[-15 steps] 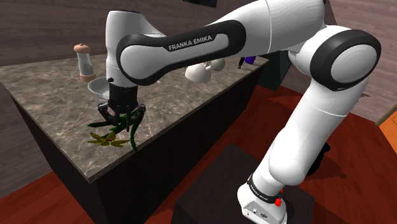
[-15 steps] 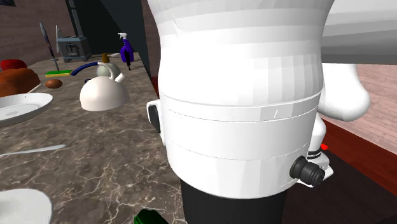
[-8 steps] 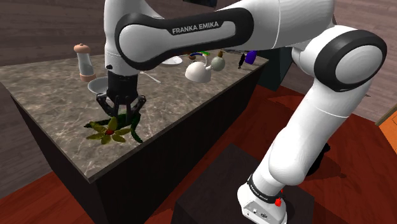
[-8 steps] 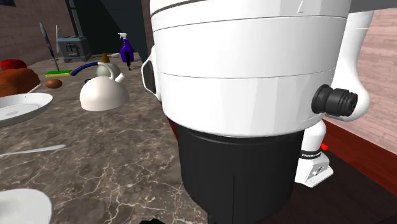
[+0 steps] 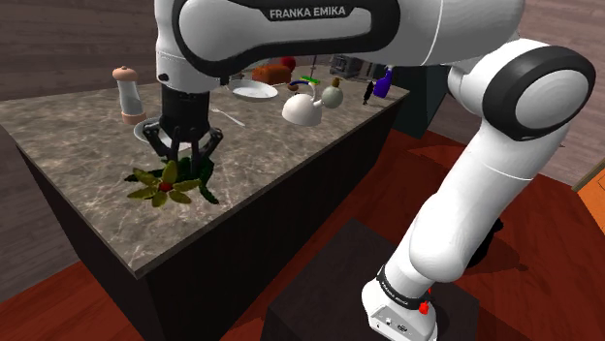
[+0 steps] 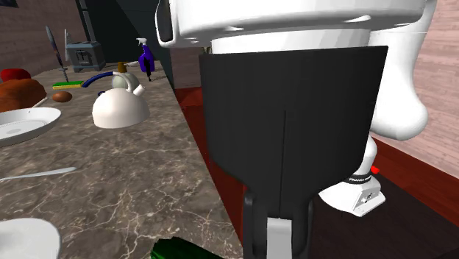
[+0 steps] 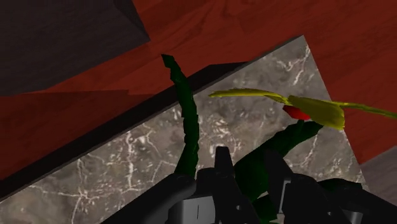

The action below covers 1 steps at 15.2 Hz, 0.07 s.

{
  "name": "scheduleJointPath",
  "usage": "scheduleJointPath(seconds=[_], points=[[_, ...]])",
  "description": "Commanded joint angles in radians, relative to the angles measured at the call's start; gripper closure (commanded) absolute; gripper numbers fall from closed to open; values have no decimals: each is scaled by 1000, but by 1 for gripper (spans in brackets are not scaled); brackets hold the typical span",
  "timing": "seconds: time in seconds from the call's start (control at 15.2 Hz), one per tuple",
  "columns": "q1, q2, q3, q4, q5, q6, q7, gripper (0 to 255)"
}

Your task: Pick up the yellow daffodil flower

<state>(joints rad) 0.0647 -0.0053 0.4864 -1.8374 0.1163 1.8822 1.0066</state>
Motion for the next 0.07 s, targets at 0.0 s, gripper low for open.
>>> scheduleJointPath(seconds=[0.0], points=[[0, 2, 0, 12, -1, -10, 2, 255]])
